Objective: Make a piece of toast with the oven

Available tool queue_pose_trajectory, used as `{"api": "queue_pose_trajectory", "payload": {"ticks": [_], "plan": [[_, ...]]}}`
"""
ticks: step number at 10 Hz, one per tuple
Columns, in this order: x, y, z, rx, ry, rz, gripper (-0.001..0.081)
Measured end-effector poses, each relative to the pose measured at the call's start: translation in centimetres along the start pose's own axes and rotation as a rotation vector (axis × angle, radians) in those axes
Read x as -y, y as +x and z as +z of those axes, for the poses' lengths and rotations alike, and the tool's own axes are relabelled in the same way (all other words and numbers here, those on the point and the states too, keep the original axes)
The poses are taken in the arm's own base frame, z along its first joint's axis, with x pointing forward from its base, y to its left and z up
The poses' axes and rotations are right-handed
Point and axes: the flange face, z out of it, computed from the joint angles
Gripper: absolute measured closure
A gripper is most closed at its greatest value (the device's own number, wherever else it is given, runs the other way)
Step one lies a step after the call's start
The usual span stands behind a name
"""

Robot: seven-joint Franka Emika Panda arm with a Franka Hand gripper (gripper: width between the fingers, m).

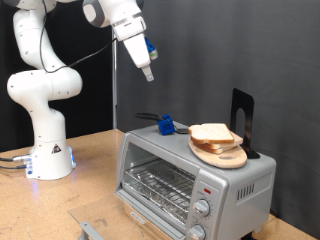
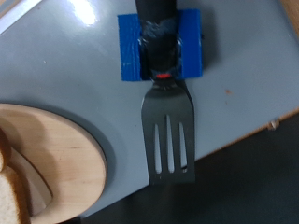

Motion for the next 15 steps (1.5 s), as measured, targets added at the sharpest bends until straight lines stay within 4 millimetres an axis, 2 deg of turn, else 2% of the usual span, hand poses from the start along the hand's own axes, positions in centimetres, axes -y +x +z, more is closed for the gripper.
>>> {"api": "queue_pose_trajectory", "payload": {"ticks": [2,7,12,15], "plan": [[0.2,0.3,0.9,0.0,-0.017,-0.008,0.0],[0.4,0.5,4.8,0.041,-0.021,0.058,0.0],[0.8,-0.1,9.3,0.049,-0.049,0.043,0.0],[1.3,-0.6,11.2,0.051,-0.06,0.024,0.0]]}}
